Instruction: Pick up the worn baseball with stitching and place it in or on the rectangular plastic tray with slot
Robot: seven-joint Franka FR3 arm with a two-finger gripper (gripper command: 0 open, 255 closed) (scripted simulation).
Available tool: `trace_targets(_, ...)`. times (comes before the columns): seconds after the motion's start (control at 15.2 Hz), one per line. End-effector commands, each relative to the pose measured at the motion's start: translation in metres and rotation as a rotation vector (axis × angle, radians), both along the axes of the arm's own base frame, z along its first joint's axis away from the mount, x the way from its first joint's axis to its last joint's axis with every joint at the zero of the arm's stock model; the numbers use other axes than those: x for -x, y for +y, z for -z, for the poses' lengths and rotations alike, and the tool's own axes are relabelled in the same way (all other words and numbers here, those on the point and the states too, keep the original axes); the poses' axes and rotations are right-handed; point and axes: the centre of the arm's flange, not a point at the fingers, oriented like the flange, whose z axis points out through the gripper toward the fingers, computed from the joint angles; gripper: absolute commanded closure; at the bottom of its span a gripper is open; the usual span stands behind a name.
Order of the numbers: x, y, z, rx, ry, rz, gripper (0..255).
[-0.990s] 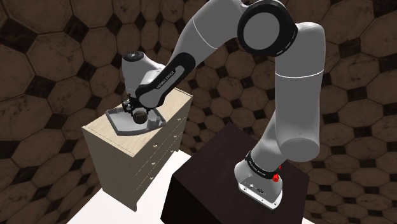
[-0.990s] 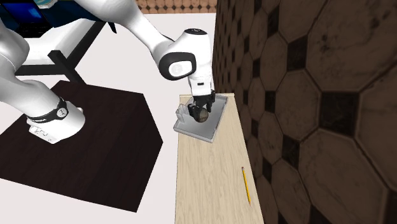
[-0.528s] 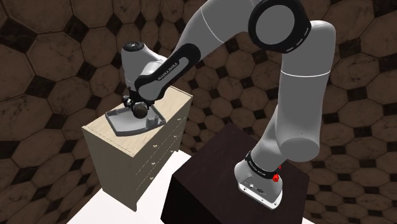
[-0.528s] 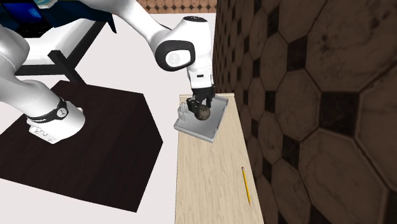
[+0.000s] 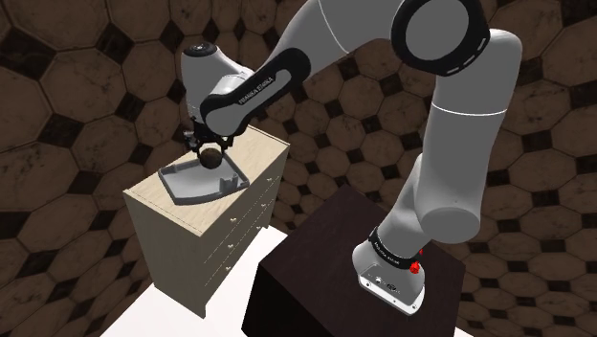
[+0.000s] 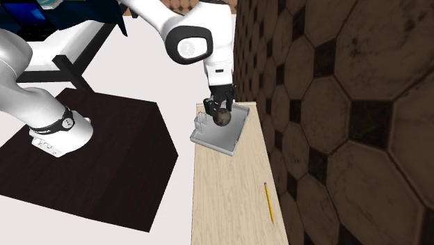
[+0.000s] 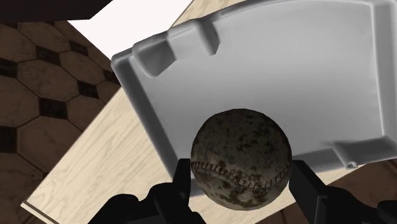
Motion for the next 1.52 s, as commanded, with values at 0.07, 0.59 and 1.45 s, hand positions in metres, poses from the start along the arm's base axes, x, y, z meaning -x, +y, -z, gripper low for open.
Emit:
trace_targets(0.07,0.0,0.0,-0.017,0.0,0.0,0.0,255)
trace_targets(0.59,0.0,0.0,-0.059,0.0,0.0,0.0,255)
trace_targets(1.45,-0.002,0.022,-0.02,0.0,0.0,0.0,255)
